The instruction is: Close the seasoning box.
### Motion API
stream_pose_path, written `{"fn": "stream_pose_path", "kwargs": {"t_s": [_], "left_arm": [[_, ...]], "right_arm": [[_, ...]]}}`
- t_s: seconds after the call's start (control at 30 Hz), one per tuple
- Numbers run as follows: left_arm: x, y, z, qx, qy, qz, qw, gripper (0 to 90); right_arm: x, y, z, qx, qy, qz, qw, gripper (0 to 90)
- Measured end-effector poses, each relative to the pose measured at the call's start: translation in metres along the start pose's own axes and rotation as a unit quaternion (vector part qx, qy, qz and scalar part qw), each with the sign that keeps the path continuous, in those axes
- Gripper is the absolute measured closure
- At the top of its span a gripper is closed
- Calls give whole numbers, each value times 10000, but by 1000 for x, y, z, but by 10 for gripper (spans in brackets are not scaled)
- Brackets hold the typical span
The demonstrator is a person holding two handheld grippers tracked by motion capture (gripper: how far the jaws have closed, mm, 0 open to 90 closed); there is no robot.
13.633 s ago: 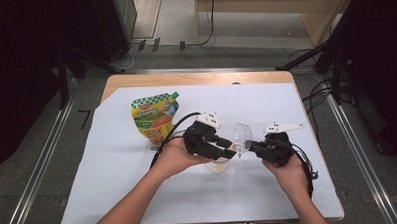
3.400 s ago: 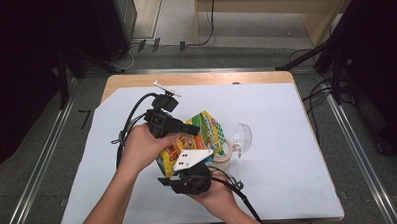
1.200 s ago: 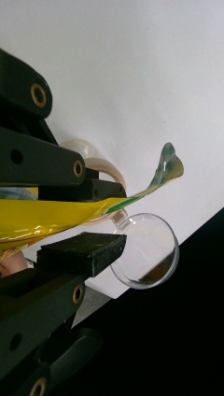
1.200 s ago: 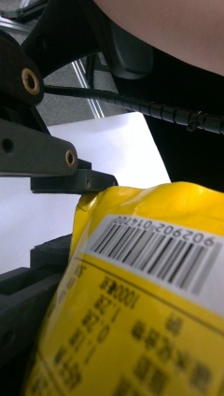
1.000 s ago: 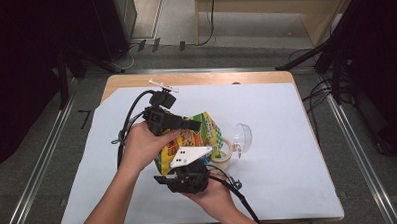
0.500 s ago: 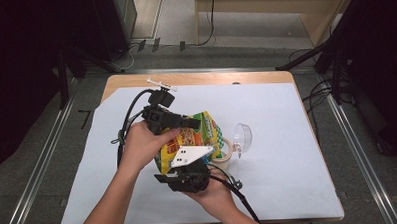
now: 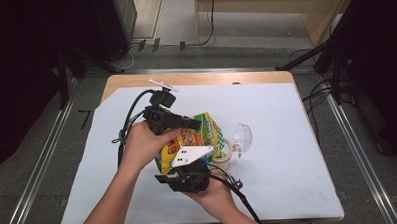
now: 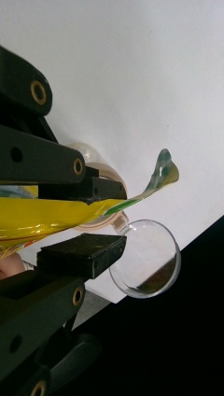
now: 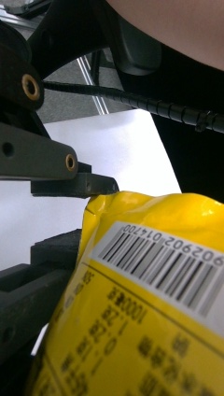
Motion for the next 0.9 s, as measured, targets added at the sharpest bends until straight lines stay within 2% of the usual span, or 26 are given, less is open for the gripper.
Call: {"fn": "stream_pose_path", "kwargs": {"t_s": [0.07, 0.57, 0.9], "left_arm": [[0, -1, -1, -58, -21, 19, 10000, 736], [-2, -1, -1, -12, -13, -5, 10000, 728], [-3, 5, -8, -48, -125, -62, 9999, 727]], "right_arm": [[1, 0, 0, 12, 8, -2, 10000, 741], [0, 3, 0, 49, 10, -9, 10000, 740], [-5, 4, 2, 43, 45, -78, 10000, 742]]}}
Point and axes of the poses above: each handheld gripper's, and its own axes: y roughly backward along the jaws, x roughly out of its underside, z roughly to its left, the point moved 4 cm from there along -y, roughly forward along the jaws, and after that the axes turned 3 degrees about z, right-handed, at the moved point
